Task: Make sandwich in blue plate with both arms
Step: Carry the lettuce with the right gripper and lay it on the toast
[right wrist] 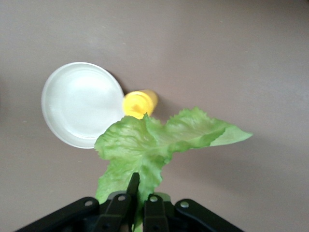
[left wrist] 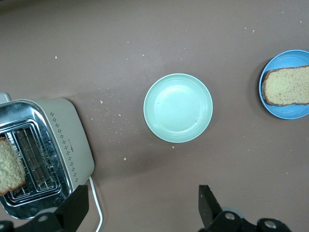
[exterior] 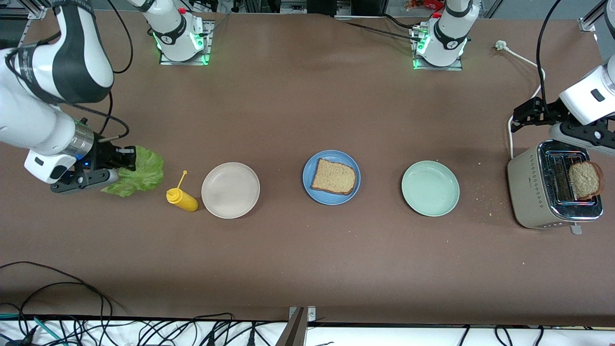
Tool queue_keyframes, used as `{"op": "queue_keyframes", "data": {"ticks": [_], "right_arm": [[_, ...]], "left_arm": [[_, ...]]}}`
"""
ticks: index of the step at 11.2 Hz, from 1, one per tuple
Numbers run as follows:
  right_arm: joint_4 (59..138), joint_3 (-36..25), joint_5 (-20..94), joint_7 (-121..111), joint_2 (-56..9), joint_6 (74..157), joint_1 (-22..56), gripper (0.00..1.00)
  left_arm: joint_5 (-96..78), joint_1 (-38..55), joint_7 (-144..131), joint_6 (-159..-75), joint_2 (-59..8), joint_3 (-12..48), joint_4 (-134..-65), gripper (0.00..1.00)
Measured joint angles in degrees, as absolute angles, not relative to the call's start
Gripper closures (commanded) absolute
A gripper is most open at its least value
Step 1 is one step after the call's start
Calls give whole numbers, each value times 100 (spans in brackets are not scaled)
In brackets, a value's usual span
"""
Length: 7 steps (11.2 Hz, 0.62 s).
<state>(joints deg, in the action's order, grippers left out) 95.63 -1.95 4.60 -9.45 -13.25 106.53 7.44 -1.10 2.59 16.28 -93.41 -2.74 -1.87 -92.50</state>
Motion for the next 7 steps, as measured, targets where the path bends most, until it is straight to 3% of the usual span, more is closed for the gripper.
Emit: {"op": "queue_keyframes", "data": {"ticks": [4,7], "right_arm": [[8865,-990,726,600,-1719,10341,2498,100],[7965,-1334,1323,2058,-2721,10420,3504,100]], "left_arm": [[-110,267,1627,-9339,-274,-139,-9247,0],[-110,267,1627,-9315,-278,-142,-9247,0]]}}
